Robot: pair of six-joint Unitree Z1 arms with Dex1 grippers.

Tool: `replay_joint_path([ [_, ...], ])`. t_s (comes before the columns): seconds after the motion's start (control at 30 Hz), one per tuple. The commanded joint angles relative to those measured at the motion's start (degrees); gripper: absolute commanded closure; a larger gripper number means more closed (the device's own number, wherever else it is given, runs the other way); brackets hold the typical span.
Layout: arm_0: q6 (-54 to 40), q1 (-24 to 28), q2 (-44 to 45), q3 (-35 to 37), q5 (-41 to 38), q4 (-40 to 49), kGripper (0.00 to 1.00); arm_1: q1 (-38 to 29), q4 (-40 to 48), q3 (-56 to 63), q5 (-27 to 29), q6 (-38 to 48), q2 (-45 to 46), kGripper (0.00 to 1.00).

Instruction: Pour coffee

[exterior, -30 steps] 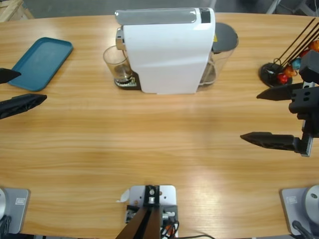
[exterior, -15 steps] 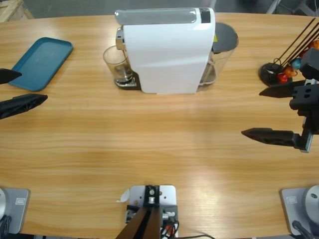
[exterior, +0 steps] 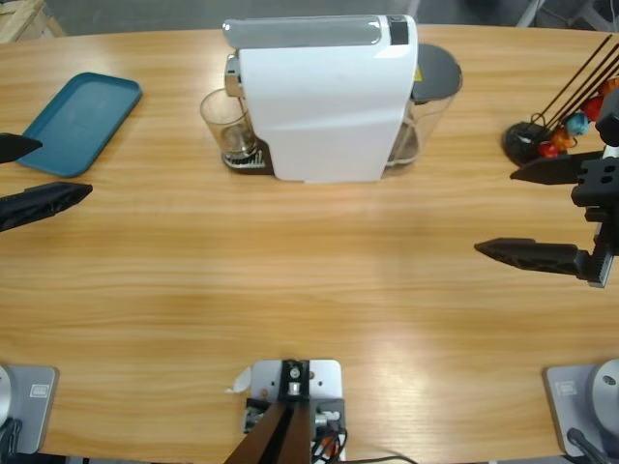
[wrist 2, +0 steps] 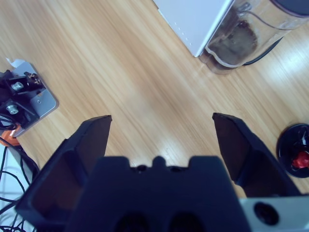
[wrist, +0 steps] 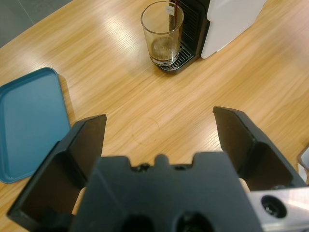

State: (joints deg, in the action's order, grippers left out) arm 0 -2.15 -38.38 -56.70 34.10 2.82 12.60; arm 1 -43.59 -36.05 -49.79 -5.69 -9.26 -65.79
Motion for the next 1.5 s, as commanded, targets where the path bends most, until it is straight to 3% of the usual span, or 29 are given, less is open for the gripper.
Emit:
replay_joint_path([
  [0.03, 0.39, -0.74, -1.75, -2.05, -0.26, -0.56, 0.046, -0.74, 0.54, 2.15, 0.40, 0.88, 1.38, 0.004],
  [1.5, 0.39, -0.74, -2.54, -1.95, -0.80, -0.65, 0.046, -0.79, 0.72, 2.06, 0.60, 1.61, 0.98, 0.004],
])
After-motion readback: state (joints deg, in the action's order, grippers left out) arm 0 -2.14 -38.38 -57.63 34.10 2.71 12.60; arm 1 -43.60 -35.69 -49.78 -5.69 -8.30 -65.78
